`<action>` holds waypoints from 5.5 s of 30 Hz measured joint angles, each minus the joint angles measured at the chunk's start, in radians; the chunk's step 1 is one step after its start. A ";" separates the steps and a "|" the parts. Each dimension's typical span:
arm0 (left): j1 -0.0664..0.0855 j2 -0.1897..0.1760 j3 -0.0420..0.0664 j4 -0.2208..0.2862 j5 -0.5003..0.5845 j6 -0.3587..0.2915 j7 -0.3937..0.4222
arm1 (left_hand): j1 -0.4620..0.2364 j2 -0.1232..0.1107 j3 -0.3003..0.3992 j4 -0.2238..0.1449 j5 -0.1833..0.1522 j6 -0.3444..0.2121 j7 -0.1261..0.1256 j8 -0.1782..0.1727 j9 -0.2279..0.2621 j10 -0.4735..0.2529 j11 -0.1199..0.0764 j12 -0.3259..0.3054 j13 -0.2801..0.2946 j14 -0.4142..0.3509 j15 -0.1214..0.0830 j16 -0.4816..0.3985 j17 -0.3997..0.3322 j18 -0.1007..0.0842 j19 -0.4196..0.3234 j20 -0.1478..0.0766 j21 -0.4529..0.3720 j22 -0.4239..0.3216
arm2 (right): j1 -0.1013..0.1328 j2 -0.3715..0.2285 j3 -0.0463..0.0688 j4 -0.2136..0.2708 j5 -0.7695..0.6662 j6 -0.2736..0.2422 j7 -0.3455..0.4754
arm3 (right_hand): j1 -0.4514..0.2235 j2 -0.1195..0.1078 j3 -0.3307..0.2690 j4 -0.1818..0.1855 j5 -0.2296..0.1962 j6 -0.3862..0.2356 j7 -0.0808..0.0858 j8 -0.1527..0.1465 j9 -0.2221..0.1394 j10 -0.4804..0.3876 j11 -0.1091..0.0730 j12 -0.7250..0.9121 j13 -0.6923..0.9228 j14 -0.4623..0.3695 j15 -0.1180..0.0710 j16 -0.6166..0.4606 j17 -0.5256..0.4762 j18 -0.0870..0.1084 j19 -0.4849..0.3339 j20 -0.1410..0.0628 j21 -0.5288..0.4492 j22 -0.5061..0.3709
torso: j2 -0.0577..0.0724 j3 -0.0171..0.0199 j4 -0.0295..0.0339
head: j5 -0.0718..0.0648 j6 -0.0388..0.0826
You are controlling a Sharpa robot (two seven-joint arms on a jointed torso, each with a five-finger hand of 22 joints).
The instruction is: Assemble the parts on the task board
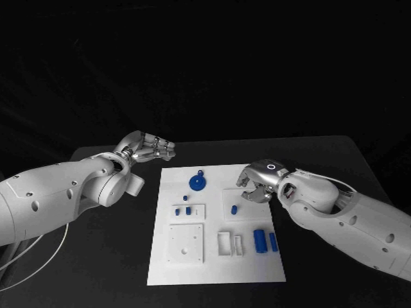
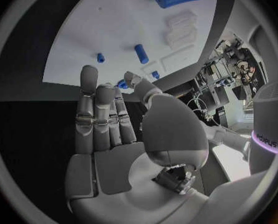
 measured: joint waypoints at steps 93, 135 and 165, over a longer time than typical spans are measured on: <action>0.001 0.011 0.000 -0.020 0.156 0.029 0.035 | 0.001 0.000 -0.039 -0.002 0.000 -0.003 0.004 0.000 0.000 -0.018 0.010 0.000 0.000 0.017 -0.010 0.000 0.000 0.000 0.059 -0.009 0.004 -0.326 | -0.018 0.068 -0.014 -0.067 -0.126 -0.138 -0.087 | 0.006 0.056 0.217 -0.029 -0.100 0.132 -0.034 0.002 0.002 0.144 -0.044 -0.008 0.000 0.023 -0.034 0.006 -0.018 -0.024 -0.002 -0.024 0.060 -0.006 | -0.001 0.0036 -0.0035 | 0.018 -0.016; 0.006 0.164 0.000 -0.173 0.177 0.023 0.039 | 0.005 0.004 -0.039 -0.002 0.000 -0.003 0.004 0.000 -0.001 -0.018 0.010 0.000 0.000 0.017 -0.010 0.000 0.000 0.000 0.059 -0.009 0.004 -0.333 | -0.199 0.209 -0.027 0.028 -0.079 -0.225 -0.019 | 0.010 0.059 0.218 -0.031 -0.077 0.133 -0.035 -0.001 0.002 0.147 -0.047 -0.012 -0.001 0.028 -0.035 -0.008 -0.014 -0.024 -0.002 -0.023 0.064 -0.012 | -0.018 -0.0168 0.0051 | 0.251 -0.072; 0.006 0.182 0.000 -0.173 0.181 0.024 0.038 | 0.005 0.004 -0.036 0.001 0.000 -0.003 0.004 0.000 -0.001 -0.018 0.010 0.000 0.000 0.017 -0.010 0.000 0.000 0.000 0.059 -0.009 0.004 -0.338 | -0.238 0.244 -0.062 -0.052 -0.137 -0.246 -0.002 | 0.005 0.063 0.221 -0.036 -0.073 0.131 -0.034 0.001 0.003 0.141 -0.045 -0.008 -0.001 0.034 -0.035 -0.015 -0.014 -0.024 0.000 -0.029 0.063 -0.019 | -0.017 -0.0136 0.0017 | 0.289 -0.100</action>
